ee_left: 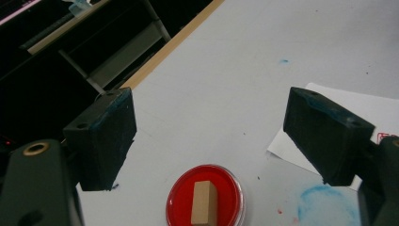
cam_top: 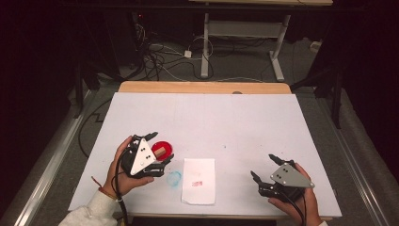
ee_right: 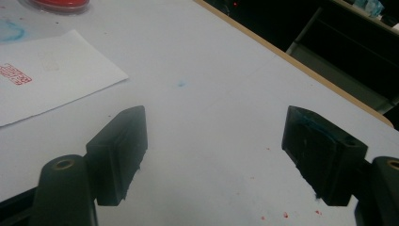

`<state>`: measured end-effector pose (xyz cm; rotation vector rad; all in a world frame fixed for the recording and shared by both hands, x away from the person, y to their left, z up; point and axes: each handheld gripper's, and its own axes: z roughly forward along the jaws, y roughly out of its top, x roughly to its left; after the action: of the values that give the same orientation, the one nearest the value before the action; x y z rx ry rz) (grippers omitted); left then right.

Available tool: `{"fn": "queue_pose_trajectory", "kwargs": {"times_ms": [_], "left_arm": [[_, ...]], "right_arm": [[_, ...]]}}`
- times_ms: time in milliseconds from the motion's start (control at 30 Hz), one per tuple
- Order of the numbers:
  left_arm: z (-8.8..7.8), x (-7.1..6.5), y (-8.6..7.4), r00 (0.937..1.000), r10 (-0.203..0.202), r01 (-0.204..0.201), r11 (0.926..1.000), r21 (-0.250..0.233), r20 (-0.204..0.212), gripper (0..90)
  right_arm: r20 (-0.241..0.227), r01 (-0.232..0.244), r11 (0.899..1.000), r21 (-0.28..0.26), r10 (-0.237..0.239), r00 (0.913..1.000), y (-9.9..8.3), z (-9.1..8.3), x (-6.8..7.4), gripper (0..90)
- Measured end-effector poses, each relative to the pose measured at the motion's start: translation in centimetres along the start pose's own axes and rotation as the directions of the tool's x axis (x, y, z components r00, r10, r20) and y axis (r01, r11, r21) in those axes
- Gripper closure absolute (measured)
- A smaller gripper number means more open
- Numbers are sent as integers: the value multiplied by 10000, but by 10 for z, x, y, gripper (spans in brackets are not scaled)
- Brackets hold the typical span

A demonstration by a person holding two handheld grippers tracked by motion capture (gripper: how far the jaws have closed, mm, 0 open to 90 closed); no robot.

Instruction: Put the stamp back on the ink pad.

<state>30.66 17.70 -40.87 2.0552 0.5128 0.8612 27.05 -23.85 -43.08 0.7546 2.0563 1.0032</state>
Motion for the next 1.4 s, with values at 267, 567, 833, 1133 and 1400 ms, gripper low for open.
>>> {"fn": "queue_pose_trajectory", "kwargs": {"times_ms": [267,567,833,1133,1400], "left_arm": [[-5,-6,-9,9997,14,-12,10000,69,-231,173],[-12,-13,-23,9987,-49,60,9997,227,-507,173],[-17,-17,-40,9989,-199,224,9980,586,-428,173],[-21,-20,-58,9983,-461,493,9941,971,-345,172],[-21,-24,-71,9967,-816,815,9863,1431,-51,164]], "right_arm": [[47,-25,10000,-33,25,10000,0,-1,0,229],[52,27,10000,-93,-27,10000,1,-1,1,226],[51,11,9999,-115,-11,10000,1,-2,1,226],[67,-19,10000,-57,19,10000,0,-1,1,225],[9,-42,10000,-10,43,10000,-1,1,0,224]]}}
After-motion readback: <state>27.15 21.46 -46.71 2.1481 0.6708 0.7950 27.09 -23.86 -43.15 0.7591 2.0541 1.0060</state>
